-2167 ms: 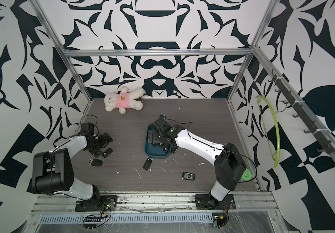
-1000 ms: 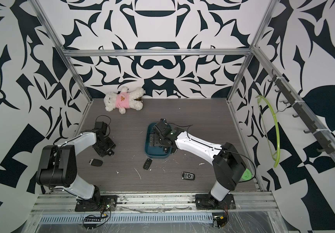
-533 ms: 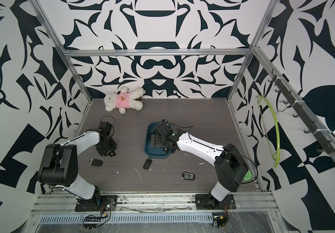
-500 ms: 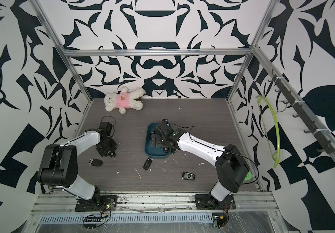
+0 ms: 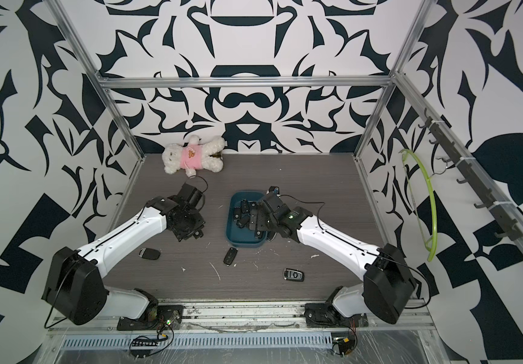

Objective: Place the car key into the storage box
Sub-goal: Place the car key in the storage box.

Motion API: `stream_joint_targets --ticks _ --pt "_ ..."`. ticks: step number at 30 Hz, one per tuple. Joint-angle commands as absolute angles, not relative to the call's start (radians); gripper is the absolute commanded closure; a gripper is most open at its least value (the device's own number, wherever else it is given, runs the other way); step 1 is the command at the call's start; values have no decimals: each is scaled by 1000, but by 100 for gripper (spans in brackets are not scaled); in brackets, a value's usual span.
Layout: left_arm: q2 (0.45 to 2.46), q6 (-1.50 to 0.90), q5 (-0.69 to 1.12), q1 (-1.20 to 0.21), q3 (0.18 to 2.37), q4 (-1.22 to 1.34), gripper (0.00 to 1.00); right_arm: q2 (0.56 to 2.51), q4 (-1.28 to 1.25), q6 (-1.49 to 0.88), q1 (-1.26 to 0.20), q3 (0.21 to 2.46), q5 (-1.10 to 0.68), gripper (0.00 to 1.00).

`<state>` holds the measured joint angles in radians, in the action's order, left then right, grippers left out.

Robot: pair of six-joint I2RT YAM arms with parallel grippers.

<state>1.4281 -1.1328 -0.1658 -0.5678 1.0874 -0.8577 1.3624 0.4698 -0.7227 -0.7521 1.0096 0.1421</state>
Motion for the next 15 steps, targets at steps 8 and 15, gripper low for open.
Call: stream_joint_targets --ticks 8,15 --pt "1632 -1320 -234 -788 1329 -919 72 1162 478 -676 -740 906 175 0" --pt "1783 -1336 -235 -846 1459 -925 72 1051 494 -655 -736 852 176 0"
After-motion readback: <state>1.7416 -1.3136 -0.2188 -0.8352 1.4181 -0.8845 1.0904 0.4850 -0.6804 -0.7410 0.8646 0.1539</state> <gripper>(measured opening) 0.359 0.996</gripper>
